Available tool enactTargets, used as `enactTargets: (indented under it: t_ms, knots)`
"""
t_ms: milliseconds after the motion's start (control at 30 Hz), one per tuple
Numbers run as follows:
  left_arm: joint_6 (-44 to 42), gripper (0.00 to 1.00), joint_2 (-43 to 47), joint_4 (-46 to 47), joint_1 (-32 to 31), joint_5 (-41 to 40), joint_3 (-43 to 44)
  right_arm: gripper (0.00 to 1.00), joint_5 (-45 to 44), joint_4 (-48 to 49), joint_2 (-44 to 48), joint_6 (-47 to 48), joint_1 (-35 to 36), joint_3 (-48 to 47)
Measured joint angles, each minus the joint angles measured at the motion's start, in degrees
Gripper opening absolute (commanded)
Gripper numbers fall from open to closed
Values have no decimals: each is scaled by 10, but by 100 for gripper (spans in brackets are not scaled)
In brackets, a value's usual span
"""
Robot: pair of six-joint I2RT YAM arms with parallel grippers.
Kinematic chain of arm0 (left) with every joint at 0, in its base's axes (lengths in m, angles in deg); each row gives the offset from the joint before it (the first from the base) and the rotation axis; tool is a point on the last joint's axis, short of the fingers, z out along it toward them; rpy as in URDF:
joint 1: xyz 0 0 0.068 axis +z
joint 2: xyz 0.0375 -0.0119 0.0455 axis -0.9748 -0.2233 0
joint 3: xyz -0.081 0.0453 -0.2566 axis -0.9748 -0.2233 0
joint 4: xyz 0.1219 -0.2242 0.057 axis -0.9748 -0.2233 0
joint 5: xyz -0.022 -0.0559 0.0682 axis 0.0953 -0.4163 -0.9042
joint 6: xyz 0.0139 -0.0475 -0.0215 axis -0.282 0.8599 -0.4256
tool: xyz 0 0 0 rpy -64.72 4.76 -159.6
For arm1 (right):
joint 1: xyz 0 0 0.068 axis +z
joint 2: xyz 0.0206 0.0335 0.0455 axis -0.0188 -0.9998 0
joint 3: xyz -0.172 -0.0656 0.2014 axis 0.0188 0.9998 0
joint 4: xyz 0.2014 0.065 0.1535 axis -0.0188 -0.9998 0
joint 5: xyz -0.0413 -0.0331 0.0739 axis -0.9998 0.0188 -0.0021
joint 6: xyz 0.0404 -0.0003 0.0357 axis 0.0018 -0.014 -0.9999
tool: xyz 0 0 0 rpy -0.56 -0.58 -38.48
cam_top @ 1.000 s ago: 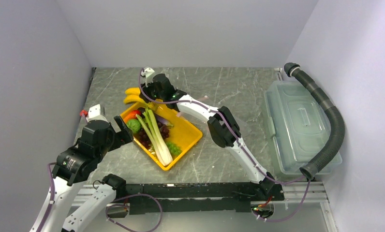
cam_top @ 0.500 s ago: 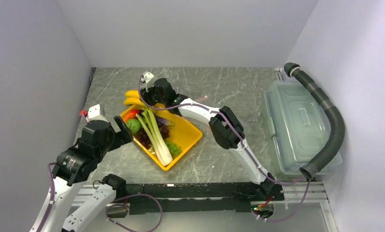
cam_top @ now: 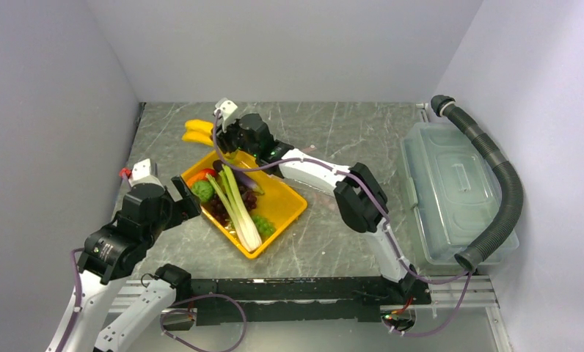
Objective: Place the food in the zip-top bag and seal the zipper
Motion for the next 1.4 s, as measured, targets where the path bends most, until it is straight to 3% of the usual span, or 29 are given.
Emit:
enactTargets:
  t_ms: [400, 667, 1067, 1400]
  knots:
    - [-9, 100, 1, 5, 0, -2, 0, 0, -56, 39, 143, -7, 0, 156]
    - [-36, 100, -10, 34, 0, 1, 0, 0, -84, 33, 227, -82, 0, 243]
    - [-89, 100, -10, 94, 0, 21, 0, 0, -102, -6, 370, -342, 0, 373]
    - [-90, 100, 4, 114, 0, 46, -15, 0, -126, 3, 419, -545, 6, 537]
